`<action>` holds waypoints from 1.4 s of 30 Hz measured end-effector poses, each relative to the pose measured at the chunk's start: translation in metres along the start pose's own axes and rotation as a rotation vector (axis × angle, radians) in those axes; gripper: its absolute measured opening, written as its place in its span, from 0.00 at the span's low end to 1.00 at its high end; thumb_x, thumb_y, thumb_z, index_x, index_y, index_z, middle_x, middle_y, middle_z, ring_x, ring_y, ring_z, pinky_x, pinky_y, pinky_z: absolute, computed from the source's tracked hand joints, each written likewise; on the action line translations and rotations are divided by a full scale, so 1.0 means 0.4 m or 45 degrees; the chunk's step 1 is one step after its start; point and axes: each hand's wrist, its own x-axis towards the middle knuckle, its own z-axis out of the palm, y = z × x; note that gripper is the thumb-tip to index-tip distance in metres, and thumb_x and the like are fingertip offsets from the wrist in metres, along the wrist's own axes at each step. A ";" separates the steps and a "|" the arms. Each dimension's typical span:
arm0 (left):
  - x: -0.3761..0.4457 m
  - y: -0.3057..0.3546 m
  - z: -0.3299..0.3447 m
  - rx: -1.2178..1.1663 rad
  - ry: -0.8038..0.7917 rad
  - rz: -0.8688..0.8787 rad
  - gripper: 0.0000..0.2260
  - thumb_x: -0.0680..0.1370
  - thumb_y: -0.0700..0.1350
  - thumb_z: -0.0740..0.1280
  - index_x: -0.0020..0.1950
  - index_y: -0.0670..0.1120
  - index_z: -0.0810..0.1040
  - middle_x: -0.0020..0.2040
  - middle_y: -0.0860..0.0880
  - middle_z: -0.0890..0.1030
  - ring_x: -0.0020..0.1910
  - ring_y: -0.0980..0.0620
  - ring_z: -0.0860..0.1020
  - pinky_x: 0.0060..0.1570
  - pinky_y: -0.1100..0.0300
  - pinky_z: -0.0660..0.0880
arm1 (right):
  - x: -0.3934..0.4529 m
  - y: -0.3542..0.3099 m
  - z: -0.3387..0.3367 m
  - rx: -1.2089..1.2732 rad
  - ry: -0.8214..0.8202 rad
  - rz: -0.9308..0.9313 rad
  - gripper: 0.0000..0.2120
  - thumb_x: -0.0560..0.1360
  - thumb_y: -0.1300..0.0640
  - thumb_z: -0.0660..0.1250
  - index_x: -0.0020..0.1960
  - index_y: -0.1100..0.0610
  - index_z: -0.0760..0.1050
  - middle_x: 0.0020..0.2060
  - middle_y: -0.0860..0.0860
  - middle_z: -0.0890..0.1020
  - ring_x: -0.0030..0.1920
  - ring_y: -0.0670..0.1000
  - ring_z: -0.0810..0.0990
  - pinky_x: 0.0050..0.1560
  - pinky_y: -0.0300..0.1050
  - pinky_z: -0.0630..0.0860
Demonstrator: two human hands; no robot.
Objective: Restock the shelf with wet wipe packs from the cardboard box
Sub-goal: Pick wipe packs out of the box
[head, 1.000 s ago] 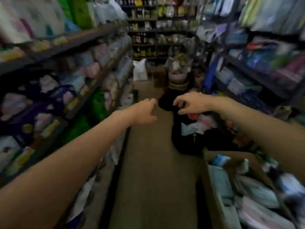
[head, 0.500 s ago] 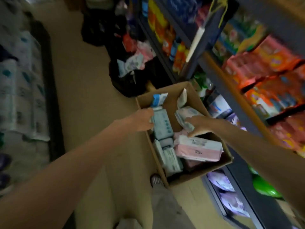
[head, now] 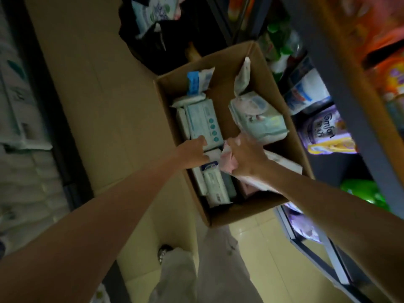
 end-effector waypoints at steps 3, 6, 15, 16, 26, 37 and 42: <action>-0.023 -0.002 -0.068 -0.238 0.084 -0.011 0.28 0.75 0.45 0.67 0.71 0.44 0.58 0.65 0.43 0.73 0.62 0.46 0.74 0.57 0.59 0.71 | -0.010 0.027 -0.140 0.555 0.052 0.089 0.37 0.63 0.49 0.76 0.65 0.52 0.59 0.63 0.58 0.63 0.62 0.62 0.68 0.57 0.54 0.70; -0.091 -0.003 -0.155 -0.544 0.072 0.068 0.41 0.65 0.53 0.76 0.71 0.44 0.61 0.65 0.45 0.74 0.62 0.48 0.75 0.64 0.53 0.72 | -0.026 -0.015 -0.320 0.997 0.188 -0.125 0.30 0.63 0.57 0.77 0.58 0.55 0.64 0.54 0.54 0.70 0.57 0.54 0.72 0.45 0.44 0.74; -0.567 -0.117 -0.511 -1.074 0.200 0.503 0.40 0.49 0.63 0.78 0.57 0.49 0.75 0.50 0.51 0.84 0.49 0.53 0.83 0.44 0.62 0.80 | -0.183 -0.387 -0.860 1.606 -0.035 -0.820 0.21 0.68 0.67 0.71 0.60 0.60 0.73 0.50 0.58 0.83 0.46 0.53 0.84 0.42 0.46 0.82; -0.630 -0.139 -0.531 -1.085 0.263 0.527 0.37 0.52 0.60 0.79 0.57 0.49 0.75 0.49 0.51 0.84 0.49 0.53 0.83 0.44 0.61 0.80 | -0.206 -0.444 -0.892 1.619 -0.074 -0.898 0.18 0.69 0.68 0.69 0.58 0.60 0.74 0.46 0.57 0.82 0.41 0.51 0.84 0.35 0.43 0.81; -1.202 -0.489 -0.504 -1.406 1.162 0.525 0.24 0.65 0.48 0.73 0.59 0.44 0.78 0.52 0.45 0.84 0.52 0.46 0.82 0.55 0.49 0.78 | -0.528 -1.106 -0.926 1.584 -0.184 -1.296 0.11 0.76 0.52 0.62 0.53 0.55 0.77 0.46 0.53 0.85 0.47 0.52 0.84 0.51 0.49 0.80; -1.857 -0.812 -0.382 -1.121 1.837 0.286 0.28 0.59 0.52 0.77 0.56 0.45 0.78 0.49 0.47 0.85 0.49 0.45 0.83 0.55 0.46 0.78 | -0.871 -1.692 -0.820 1.359 -0.458 -1.853 0.50 0.49 0.45 0.82 0.68 0.53 0.68 0.57 0.52 0.82 0.57 0.52 0.81 0.52 0.48 0.80; -2.127 -0.831 -0.331 -1.003 2.024 0.204 0.30 0.63 0.57 0.74 0.61 0.46 0.75 0.55 0.47 0.83 0.55 0.45 0.81 0.61 0.45 0.74 | -1.083 -1.897 -0.843 1.518 -0.535 -2.188 0.40 0.54 0.53 0.81 0.64 0.56 0.72 0.56 0.56 0.82 0.54 0.55 0.82 0.46 0.49 0.80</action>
